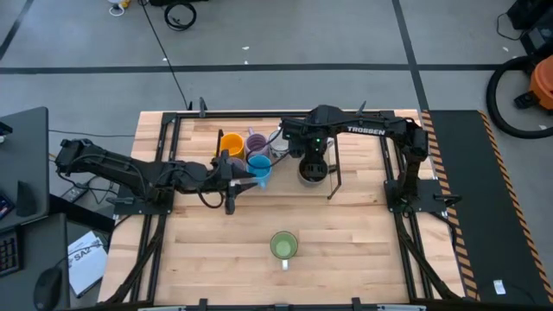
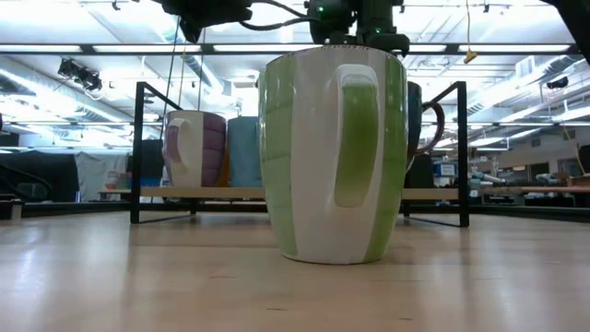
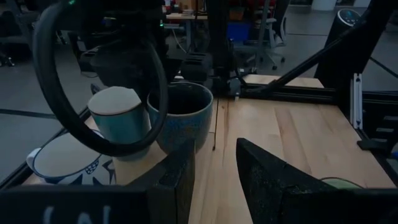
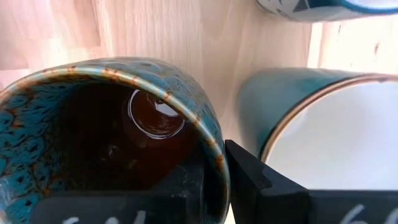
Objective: Place coffee mugs
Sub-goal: Put the dark blue mug on the shelf
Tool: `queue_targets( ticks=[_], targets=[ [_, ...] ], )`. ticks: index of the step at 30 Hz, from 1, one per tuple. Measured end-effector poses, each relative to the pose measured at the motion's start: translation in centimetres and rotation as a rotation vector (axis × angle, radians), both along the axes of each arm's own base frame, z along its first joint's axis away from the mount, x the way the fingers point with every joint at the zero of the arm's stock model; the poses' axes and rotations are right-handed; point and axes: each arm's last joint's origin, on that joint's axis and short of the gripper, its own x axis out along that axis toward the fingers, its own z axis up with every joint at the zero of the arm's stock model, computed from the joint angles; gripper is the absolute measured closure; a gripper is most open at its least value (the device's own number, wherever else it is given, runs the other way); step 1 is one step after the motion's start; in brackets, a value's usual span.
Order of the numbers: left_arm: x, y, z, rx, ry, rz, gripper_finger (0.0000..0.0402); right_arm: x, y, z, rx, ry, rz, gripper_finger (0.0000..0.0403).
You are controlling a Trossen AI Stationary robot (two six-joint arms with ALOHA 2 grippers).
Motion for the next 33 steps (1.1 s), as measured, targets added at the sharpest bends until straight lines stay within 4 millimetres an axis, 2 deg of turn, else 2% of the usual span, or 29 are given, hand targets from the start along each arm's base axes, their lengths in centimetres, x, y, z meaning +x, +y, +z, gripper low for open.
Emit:
queue_targets(
  ticks=[11,19,29,33],
  targets=[
    [0.0,0.0,0.0,0.0,0.0,0.0,0.0279,-0.5,0.1,-2.1,0.014,0.071,-0.015,0.0353],
    [0.0,0.0,0.0,-0.001,0.0,0.0,0.0278,-0.6,0.2,-2.9,-0.015,0.093,-0.028,0.0353],
    [0.0,0.0,0.0,-0.001,-0.001,0.0,0.0279,-0.6,0.2,-3.0,-0.011,0.092,-0.054,0.0319],
    [0.0,0.0,0.0,-0.001,-0.001,0.0,0.0279,-0.8,0.2,-2.5,-0.051,0.08,-0.056,0.0305]
  ],
)
